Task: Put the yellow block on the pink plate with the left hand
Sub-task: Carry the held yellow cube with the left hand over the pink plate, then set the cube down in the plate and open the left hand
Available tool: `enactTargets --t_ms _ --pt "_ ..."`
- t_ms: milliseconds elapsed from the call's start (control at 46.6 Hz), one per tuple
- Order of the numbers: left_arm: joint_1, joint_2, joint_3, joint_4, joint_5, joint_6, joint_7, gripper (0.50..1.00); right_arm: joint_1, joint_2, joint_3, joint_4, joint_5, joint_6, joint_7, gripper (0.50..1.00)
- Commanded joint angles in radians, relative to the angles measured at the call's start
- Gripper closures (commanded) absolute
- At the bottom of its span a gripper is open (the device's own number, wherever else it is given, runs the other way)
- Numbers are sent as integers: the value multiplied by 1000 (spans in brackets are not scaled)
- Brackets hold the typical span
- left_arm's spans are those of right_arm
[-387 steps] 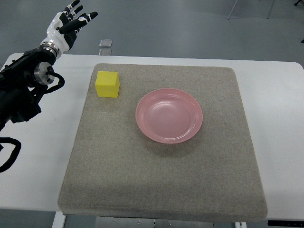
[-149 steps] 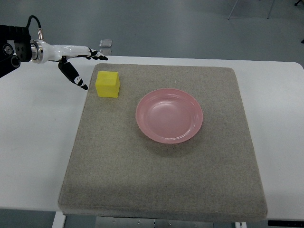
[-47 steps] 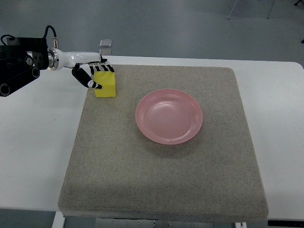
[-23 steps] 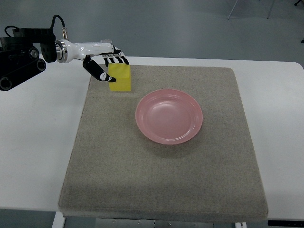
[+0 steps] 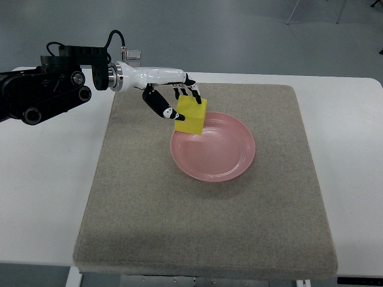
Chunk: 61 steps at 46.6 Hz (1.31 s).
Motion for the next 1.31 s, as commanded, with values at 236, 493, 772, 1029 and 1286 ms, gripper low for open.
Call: enactTargets --t_ms 236,493,772,1029,1286 --pt "3 -104 2 58 7 3 10 874 0 0 0 -1 0 -1 -1 576" --pt "15 -188 4 131 5 3 10 859 0 0 0 -1 0 1 -1 576" --pt "31 -202 15 131 5 4 10 825 0 0 0 -1 0 1 -1 576" --pt "48 -197 18 131 5 3 8 724 0 0 0 -1 0 1 -1 576" --pt "48 -188 16 131 0 3 7 604 0 0 0 -1 0 1 -1 576"
